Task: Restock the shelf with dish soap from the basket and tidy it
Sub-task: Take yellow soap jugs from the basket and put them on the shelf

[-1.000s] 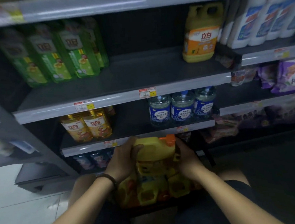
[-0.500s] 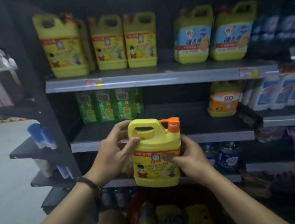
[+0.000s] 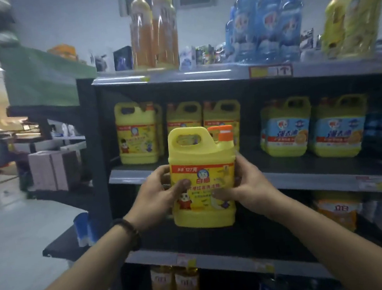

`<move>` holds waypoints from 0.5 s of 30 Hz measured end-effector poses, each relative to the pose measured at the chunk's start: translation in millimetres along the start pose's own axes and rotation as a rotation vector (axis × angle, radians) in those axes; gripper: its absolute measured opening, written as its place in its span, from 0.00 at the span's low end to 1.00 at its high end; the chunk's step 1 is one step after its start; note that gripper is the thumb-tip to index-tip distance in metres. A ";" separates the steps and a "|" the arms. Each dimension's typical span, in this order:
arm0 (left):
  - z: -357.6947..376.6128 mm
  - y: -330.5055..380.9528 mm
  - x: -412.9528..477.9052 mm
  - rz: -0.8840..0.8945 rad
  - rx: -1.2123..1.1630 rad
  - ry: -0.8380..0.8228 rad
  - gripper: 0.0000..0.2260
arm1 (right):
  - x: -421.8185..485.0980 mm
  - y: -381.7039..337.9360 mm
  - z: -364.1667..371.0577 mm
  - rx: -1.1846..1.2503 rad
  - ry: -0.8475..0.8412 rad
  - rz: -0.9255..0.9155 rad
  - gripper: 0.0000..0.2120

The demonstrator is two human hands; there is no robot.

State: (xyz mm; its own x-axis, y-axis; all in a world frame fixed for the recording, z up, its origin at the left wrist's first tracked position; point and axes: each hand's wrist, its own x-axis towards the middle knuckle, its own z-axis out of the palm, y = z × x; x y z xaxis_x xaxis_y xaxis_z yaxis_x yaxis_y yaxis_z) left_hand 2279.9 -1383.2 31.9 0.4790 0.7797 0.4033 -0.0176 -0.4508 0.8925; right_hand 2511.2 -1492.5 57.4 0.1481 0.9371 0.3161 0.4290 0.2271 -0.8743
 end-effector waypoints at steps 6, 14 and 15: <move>-21.1 34.4 69.5 -0.038 0.134 0.089 0.19 | 75.7 -31.0 -0.2 0.066 0.130 0.074 0.27; -35.6 46.6 149.1 -0.066 0.064 0.138 0.16 | 173.7 -34.3 -6.1 0.096 0.181 0.024 0.23; -36.9 40.8 157.5 -0.039 0.127 0.142 0.17 | 184.5 -30.3 -6.0 0.083 0.182 0.010 0.23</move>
State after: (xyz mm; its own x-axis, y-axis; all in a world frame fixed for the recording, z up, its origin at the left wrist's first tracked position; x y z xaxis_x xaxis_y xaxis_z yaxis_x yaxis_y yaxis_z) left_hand 2322.3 -1262.7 139.3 0.3480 0.8471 0.4017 0.1133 -0.4634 0.8789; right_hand 2531.0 -1328.1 144.3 0.3140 0.8777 0.3621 0.3530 0.2461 -0.9027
